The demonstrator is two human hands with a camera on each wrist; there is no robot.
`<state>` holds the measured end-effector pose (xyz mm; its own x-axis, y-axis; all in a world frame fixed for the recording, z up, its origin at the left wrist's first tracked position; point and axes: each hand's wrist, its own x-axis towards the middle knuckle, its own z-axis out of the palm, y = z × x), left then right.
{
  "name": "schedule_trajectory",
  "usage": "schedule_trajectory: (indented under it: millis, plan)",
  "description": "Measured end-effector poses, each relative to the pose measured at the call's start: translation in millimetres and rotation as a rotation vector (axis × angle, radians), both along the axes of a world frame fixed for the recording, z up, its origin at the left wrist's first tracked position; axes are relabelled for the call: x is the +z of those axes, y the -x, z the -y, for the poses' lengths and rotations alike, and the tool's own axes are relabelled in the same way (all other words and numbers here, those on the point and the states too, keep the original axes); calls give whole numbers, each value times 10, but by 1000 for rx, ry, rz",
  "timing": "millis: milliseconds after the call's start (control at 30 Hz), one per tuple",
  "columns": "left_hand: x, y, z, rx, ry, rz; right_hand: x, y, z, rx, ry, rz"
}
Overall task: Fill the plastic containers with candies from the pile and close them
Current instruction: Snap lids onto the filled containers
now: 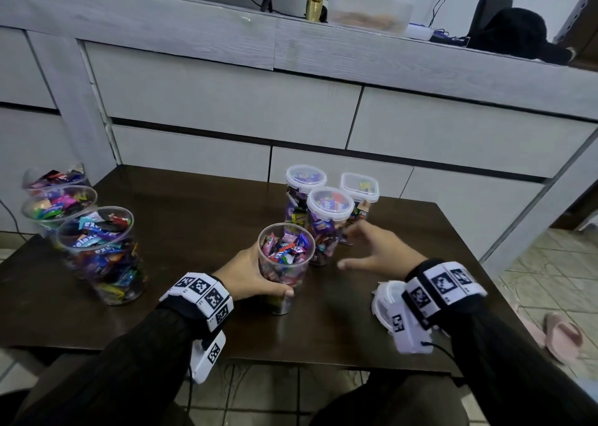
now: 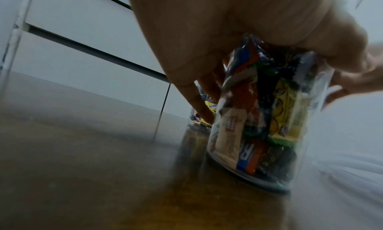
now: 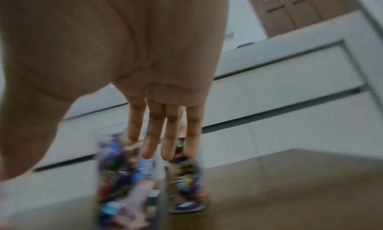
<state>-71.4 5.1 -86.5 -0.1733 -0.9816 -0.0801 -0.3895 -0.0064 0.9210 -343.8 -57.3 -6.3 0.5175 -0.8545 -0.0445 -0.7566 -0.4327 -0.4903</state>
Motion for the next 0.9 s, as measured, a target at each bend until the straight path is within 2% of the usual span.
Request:
schedule_trajectory:
  millis: [167, 300, 433, 600, 667, 733, 833, 900]
  plan:
    - [52, -2, -12, -1, -51, 37, -311, 563, 108, -279, -187, -560]
    - [78, 12, -41, -6, -47, 29, -481, 664, 52, -305, -234, -664]
    - [68, 9, -65, -3, -52, 22, -442, 601, 20, -278, -222, -650]
    - [52, -8, -86, -9, -68, 21, 89, 370, -68, -201, -103, -562]
    - [54, -10, -88, -12, -74, 8, 336, 153, -144, -103, 31, -480]
    - [46, -7, -91, -9, -65, -12, 508, -122, -240, 40, 144, -325]
    - [36, 2, -99, -14, -51, -60, 586, -550, -379, 251, 198, -124]
    - [29, 8, -105, -3, -25, -73, 525, -788, -430, 330, 199, -107]
